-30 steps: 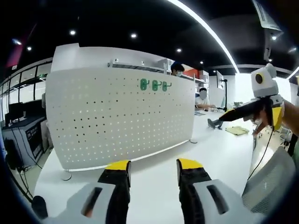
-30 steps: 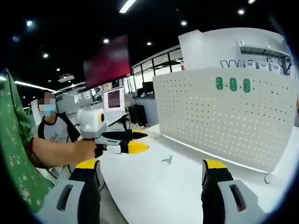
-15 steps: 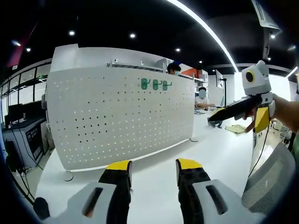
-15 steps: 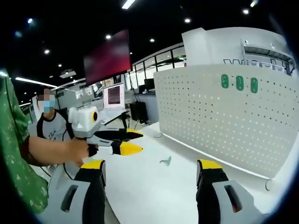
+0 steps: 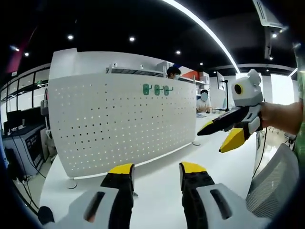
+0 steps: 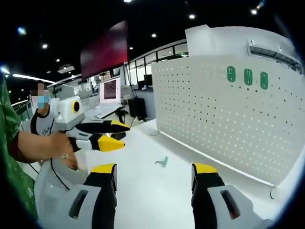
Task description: Insert the hook assembly into the mounting plate slot until the hook locks in place.
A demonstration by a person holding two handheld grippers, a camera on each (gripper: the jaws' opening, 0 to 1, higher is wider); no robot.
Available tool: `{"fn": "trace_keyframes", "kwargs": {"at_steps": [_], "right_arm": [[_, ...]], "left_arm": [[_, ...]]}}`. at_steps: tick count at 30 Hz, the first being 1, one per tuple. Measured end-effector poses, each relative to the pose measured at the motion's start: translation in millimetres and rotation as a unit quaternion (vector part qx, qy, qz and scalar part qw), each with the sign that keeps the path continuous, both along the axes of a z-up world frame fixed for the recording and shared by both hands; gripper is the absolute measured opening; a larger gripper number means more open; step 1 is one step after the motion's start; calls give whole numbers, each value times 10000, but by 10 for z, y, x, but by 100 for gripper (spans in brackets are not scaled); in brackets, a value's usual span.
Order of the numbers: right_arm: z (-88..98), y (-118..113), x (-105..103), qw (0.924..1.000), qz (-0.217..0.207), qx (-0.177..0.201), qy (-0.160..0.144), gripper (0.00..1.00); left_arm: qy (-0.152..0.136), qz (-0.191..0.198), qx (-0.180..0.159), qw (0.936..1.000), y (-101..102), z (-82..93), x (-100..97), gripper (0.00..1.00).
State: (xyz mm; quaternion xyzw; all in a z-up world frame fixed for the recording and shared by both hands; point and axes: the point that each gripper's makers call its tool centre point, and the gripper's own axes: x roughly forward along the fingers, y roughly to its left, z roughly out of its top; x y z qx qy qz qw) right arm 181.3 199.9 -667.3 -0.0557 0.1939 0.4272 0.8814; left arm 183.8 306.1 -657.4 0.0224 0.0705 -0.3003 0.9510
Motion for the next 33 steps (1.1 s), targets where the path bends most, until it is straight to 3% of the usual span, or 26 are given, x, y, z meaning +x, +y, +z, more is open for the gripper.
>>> {"fn": "trace_keyframes", "kwargs": {"at_steps": [3,13,27,33], "right_arm": [[-141,26,82,9997,9,-242,26,57],[-411,176,305,9988,17,-476,134,40],[-673,388,543,9978,15,-614,239,34],[-838,466,595,9966,65,-744,336,32]], "left_arm": [[8,-12,2,10000,3,-6,-5,39],[62,-1,27,10000,70,-48,-19,39],[212,92,65,9997,140,-142,-8,41],[328,165,62,9993,203,-194,-9,48]]}}
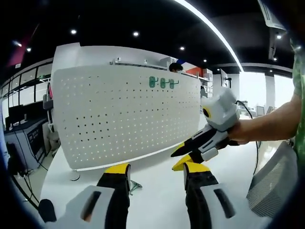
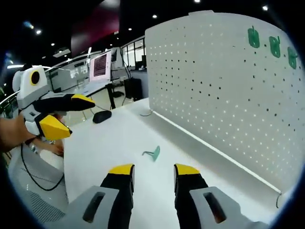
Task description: Insert the hook assembly into the mounting plate slot until the hook locks in place.
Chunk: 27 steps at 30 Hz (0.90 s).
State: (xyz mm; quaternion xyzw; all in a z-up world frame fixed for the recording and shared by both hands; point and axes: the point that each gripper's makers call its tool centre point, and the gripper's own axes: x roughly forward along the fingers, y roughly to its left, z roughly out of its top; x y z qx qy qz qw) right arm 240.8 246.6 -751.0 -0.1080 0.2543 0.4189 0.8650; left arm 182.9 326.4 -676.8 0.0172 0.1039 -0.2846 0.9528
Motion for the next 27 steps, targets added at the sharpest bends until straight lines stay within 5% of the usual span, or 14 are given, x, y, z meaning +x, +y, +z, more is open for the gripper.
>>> {"fn": "trace_keyframes", "kwargs": {"at_steps": [12,27], "right_arm": [[-217,164,72,9997,107,-138,145,29],[-441,371,222,9991,182,-302,226,25]], "left_arm": [[399,-106,113,9991,1,-163,-74,69],[1007,-72,184,9947,47,-466,-90,77]]}}
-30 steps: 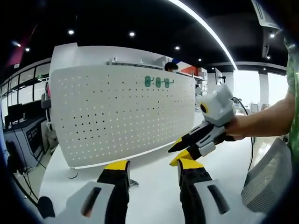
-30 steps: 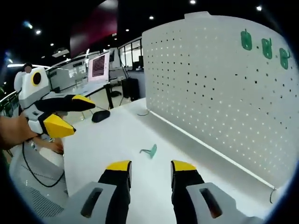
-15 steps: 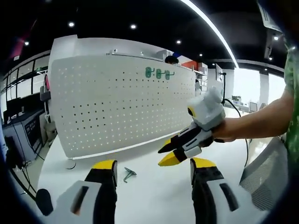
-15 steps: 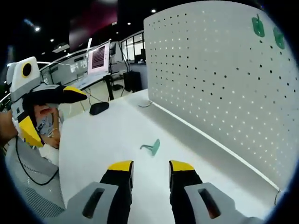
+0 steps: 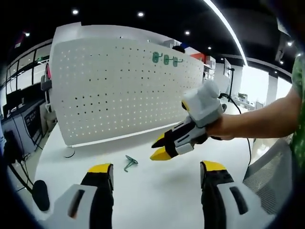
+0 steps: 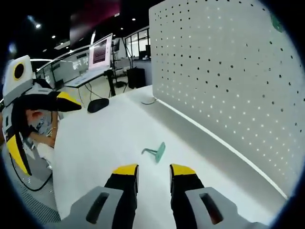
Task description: Insert the hook assembly into the mounting plate slot until the hook locks in place.
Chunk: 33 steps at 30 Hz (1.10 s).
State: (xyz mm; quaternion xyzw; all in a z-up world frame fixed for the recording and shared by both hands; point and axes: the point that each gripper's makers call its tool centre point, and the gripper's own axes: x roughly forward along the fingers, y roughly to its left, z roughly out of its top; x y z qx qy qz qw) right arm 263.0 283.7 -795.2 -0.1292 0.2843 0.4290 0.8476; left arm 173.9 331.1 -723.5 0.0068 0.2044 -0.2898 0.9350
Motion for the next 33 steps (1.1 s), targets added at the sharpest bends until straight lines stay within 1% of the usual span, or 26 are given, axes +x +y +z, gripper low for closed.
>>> {"fn": "trace_keyframes", "kwargs": {"at_steps": [2,5,9,18,27,31,33], "right_arm": [[-41,31,27,10000,8,-25,0,24],[-100,73,57,9998,73,-171,-71,23],[-159,145,93,9998,78,-159,-33,20],[-259,272,174,9997,69,-212,-112,14],[-332,307,251,9995,-12,-298,-101,11],[-417,294,270,9991,-46,-419,-28,9],[-428,293,271,9992,-55,-391,5,9]], "left_arm": [[24,62,16,10000,13,-28,5,78],[42,66,28,10000,24,-41,2,78],[148,91,17,9998,35,-94,7,79],[200,137,-14,9997,63,-122,31,79],[270,140,-13,9995,79,-142,40,79],[259,147,-4,9996,89,-140,57,78],[248,171,-18,9995,98,-134,68,78]]}}
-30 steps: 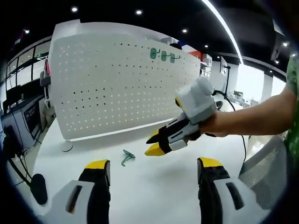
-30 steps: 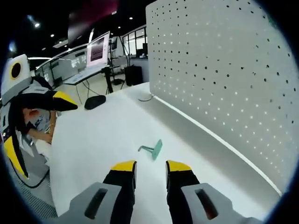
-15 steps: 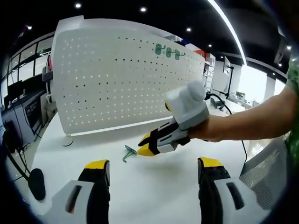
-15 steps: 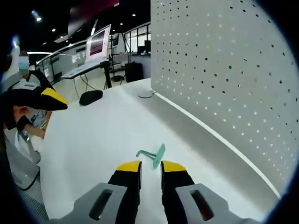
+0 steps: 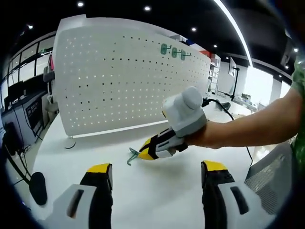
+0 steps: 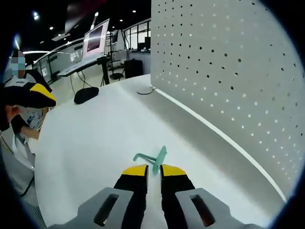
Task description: Insert the hook assembly into the mounting plate slot until the hook locks in place.
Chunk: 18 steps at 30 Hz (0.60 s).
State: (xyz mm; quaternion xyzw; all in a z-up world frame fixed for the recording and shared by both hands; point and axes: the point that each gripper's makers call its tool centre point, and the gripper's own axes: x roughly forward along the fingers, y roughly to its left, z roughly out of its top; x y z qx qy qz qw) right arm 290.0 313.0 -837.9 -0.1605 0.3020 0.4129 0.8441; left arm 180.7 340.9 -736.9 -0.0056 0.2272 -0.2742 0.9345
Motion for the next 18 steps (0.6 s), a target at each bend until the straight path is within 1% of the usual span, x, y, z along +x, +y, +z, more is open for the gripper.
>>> {"fn": "trace_keyframes", "kwargs": {"at_steps": [4,14,16,18], "right_arm": [[3,3,2,10000,12,8,-22,6],[7,-33,37,10000,-73,14,-25,3],[11,-73,71,9998,-158,-49,-102,3],[8,-70,66,9998,-210,67,12,3]], "left_arm": [[2,5,-5,10000,3,-5,5,77],[9,2,-15,10000,-1,-6,5,77],[8,-1,-19,10000,-6,-4,6,77],[7,-8,-17,10000,-10,-2,9,77]]}}
